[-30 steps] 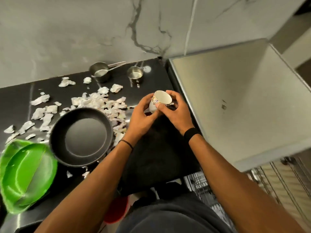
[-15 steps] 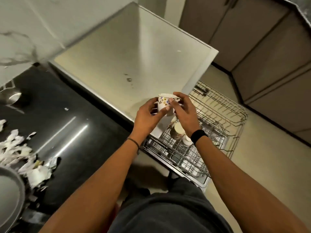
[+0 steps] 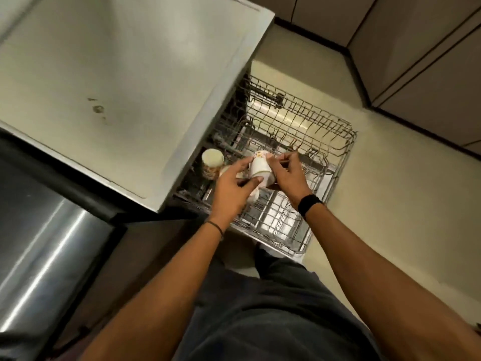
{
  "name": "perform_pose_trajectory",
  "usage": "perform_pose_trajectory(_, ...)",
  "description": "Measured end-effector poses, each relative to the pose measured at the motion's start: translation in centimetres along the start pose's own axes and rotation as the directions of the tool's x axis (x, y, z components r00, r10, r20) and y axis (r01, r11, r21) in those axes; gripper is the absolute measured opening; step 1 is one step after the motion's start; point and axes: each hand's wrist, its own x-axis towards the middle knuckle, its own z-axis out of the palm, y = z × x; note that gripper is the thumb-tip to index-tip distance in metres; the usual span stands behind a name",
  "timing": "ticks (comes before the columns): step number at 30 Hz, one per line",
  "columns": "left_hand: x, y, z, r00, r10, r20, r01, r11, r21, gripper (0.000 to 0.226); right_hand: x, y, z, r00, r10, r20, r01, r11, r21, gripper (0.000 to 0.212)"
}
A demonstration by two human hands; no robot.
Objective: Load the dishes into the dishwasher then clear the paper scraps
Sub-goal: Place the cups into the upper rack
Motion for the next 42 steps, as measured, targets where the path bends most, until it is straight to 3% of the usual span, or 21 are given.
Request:
perform_pose_trajectory(4, -0.1, -3.6, 4.1, 0.978, -0.205, -0.045, 0.203, 0.978, -0.036, 0.051, 0.6, 3.4, -2.5, 0.989, 0.135, 0.066, -0.131, 0.99, -0.058, 0.018)
perform_pose_trajectory(8, -0.5, -7.2, 7.6, 0.928, -0.365, -0.067, 0.36, 0.93, -0.076, 0.051, 1.8, 7.7, -4.2, 0.965, 0.242, 0.097, -0.225, 0.961, -0.161, 0.026)
perform_pose_trajectory(14, 0.8, -12.2, 11.2, 0.851, -0.519, -0.081, 0.509, 0.852, -0.121, 0.038, 4.9, 13.5, -3.5, 0.946, 0.323, 0.034, -0.279, 0.861, -0.425, 0.037)
perform_pose_trajectory(22, 2.7, -21.3, 13.6, 0.755, -0.64, -0.139, 0.622, 0.768, -0.155, 0.068, 8.1, 16.1, -1.6, 0.94, 0.34, 0.008, -0.259, 0.729, -0.633, 0.043)
perform_pose_trajectory(27, 3.4, -18.1, 13.1, 0.718, -0.679, -0.156, 0.672, 0.734, -0.1, 0.031, 8.8, 17.4, -1.6, 0.944, 0.326, -0.043, -0.272, 0.702, -0.659, 0.044)
perform_pose_trajectory(35, 3.2, -15.2, 11.7, 0.781, -0.601, -0.17, 0.612, 0.791, 0.016, 0.01, 7.7, 15.9, -2.8, 0.961, 0.256, -0.109, -0.26, 0.686, -0.68, 0.044)
perform_pose_trajectory(40, 1.9, -11.7, 10.3, 0.865, -0.491, -0.104, 0.494, 0.87, -0.003, 0.005, 5.4, 13.4, -4.4, 0.974, 0.225, -0.031, -0.208, 0.831, -0.515, 0.039)
perform_pose_trajectory(42, 1.2, -9.8, 9.7, 0.905, -0.416, -0.09, 0.418, 0.908, 0.004, 0.018, 4.4, 12.3, -4.9, 0.978, 0.21, 0.002, -0.19, 0.887, -0.42, 0.037)
